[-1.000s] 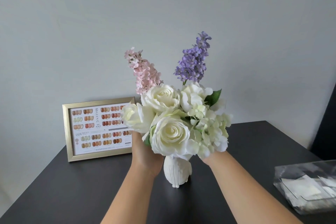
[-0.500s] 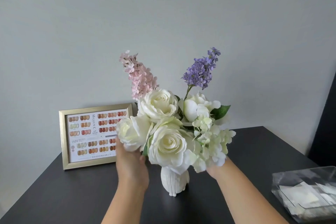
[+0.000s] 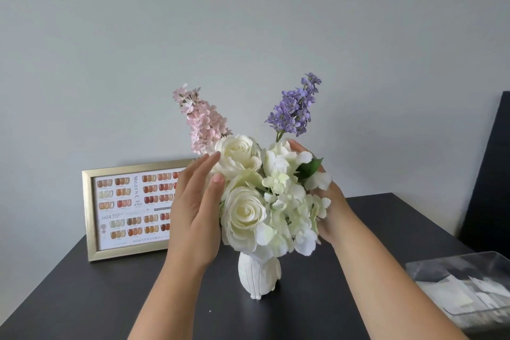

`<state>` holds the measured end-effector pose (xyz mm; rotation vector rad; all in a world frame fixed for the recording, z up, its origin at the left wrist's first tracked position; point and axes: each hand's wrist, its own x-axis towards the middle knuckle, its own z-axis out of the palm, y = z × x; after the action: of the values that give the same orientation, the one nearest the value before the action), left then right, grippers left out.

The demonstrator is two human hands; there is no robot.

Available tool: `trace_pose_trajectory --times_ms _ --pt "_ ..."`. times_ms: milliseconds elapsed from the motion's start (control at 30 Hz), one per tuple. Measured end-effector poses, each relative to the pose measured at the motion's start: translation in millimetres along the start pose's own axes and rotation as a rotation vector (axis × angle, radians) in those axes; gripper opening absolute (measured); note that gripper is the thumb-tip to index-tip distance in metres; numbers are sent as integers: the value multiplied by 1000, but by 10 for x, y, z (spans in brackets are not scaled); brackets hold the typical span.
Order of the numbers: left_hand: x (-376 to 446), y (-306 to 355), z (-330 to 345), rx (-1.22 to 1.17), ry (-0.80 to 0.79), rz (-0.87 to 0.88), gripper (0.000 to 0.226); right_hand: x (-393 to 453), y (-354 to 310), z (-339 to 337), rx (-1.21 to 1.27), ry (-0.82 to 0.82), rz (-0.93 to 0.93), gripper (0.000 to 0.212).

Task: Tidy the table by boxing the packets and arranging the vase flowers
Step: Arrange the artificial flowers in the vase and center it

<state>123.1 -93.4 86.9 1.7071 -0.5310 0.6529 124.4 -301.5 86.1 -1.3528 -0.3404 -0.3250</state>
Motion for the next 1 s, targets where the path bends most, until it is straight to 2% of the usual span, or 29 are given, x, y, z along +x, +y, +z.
trace_pose_trajectory --times_ms 100,300,433,533,667,800,900,1000 --pt "4 3 -16 36 -61 -29 47 6 -90 104 -56 -52 3 47" --pt "-39 2 -59 64 -102 -13 47 -34 -145 99 -94 -20 50 36" --pt "-93 -54 -134 -18 26 7 48 -108 -173 -36 -17 90 51 35" --pt "-209 -124 -135 -45 138 11 57 -248 -88 -103 182 154 90 47" --pt "-357 -135 -51 37 135 109 58 -450 32 -70 461 206 -35 47" --pt "-409 -55 94 91 64 139 57 -476 83 147 290 170 -6 51" --pt "-392 -116 90 -75 173 95 58 -464 111 109 193 220 -12 49" --pt "-430 -349 4 -206 308 -13 55 -453 212 -110 241 291 -37 45"
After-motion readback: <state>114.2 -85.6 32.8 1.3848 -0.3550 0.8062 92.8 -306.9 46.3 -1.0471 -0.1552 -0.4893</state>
